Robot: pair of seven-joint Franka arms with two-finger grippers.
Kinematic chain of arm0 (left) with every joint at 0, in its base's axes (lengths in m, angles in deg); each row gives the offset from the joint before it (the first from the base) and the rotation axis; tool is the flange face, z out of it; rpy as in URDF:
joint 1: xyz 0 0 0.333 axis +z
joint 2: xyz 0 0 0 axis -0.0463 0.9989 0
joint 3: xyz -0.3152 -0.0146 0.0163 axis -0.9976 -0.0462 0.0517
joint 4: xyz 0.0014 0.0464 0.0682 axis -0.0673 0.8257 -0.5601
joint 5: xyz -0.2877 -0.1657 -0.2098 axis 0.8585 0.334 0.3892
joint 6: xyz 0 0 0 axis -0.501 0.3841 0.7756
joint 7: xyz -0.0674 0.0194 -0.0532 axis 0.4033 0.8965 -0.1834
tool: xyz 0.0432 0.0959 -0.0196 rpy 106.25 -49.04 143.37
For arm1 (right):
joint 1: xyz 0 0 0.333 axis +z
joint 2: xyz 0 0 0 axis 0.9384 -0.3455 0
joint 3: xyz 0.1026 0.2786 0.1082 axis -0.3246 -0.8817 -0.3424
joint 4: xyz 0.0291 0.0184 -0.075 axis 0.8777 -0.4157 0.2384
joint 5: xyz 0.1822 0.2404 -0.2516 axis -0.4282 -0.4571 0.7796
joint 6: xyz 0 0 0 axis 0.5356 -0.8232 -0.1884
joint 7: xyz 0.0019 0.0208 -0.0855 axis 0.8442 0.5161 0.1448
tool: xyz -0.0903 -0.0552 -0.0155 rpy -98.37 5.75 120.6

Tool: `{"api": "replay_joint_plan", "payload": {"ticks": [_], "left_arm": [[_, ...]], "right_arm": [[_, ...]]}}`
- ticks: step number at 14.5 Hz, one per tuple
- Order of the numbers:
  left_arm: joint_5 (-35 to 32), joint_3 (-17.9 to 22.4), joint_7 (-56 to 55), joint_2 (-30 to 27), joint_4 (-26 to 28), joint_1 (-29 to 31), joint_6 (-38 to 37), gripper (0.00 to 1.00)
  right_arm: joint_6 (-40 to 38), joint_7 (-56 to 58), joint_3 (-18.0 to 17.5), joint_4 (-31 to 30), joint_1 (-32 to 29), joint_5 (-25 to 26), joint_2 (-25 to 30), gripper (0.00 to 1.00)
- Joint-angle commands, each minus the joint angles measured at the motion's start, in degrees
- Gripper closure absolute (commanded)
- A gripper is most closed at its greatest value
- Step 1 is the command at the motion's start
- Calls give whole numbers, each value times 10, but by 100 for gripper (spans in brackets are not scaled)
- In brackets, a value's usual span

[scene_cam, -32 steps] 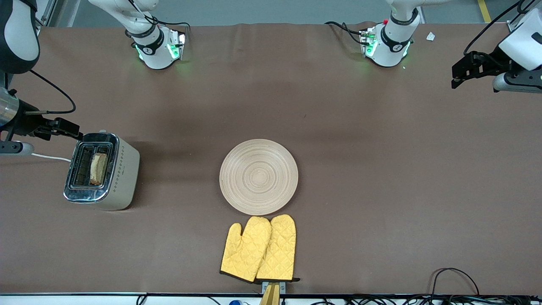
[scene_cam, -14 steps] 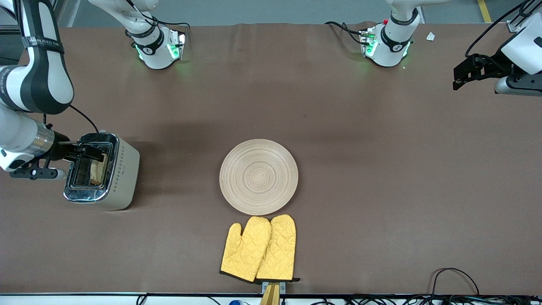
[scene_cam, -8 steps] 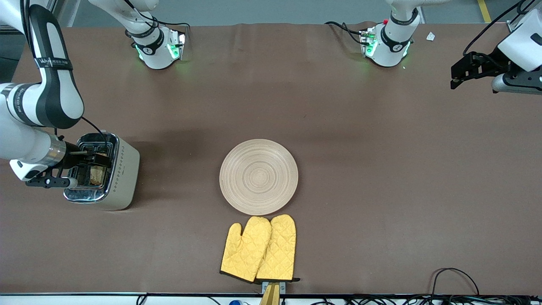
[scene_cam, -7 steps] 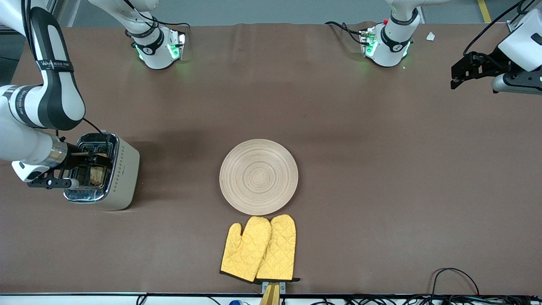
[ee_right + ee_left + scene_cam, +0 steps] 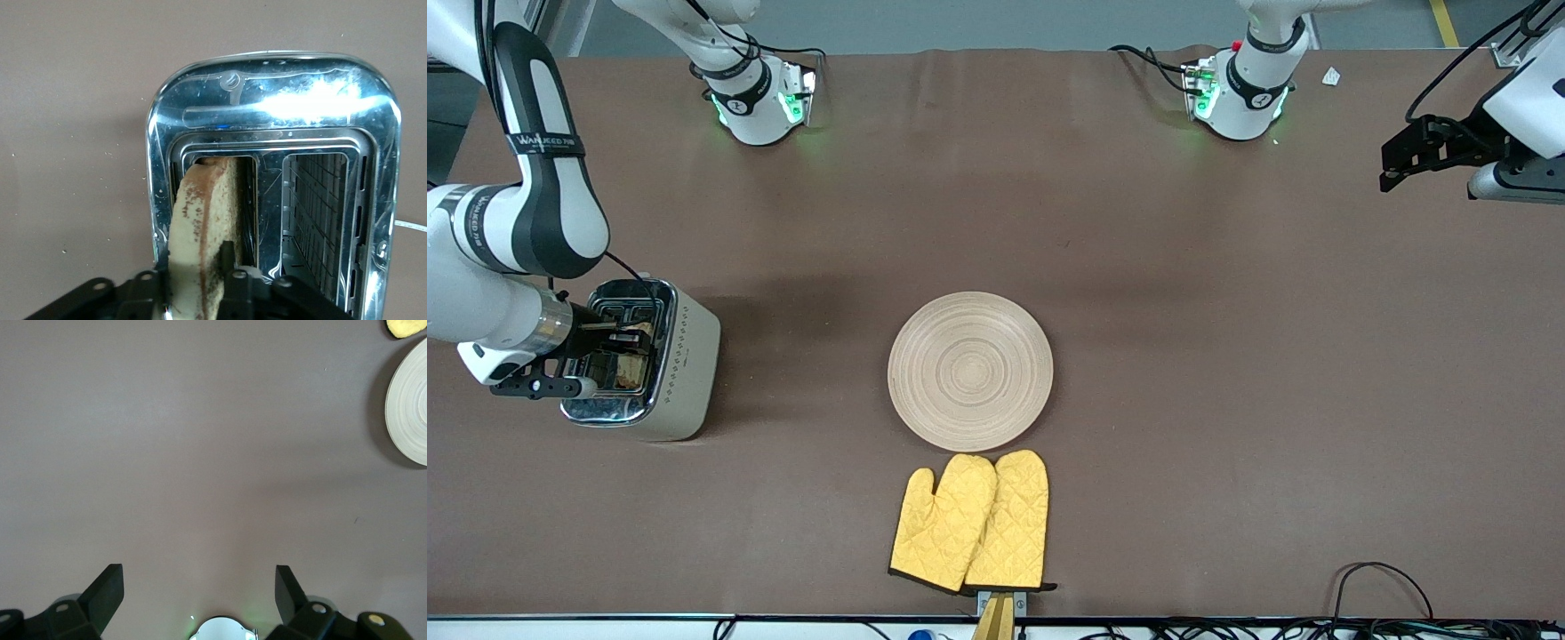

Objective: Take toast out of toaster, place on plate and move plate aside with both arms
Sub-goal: 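Close the right gripper on the toast and lift it out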

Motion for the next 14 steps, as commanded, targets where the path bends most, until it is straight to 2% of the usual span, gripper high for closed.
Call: {"api": "replay_joint_plan", "payload": {"ticks": [1,3,6,10,14], "left_arm": [[5,-1,5,8,-18,1,-11,0],[8,-3,4,8,-18,-4,-11,0],[7,-4,4,8,-19,-5,-11,0],[8,-3,6,9,-19,1,-11,0],[8,-2,6,8,-19,2,-11,0]], "right_arm": [[-1,5,-3,2,-3,-2,14,100],[-28,3,-3,18,-3,-2,33,100],[-112,-6,-6,70,3,-2,51,100],[-178,-92,-7,103,57,-5,70,100],[-144,-211,-7,98,138,-15,52,100]]}}
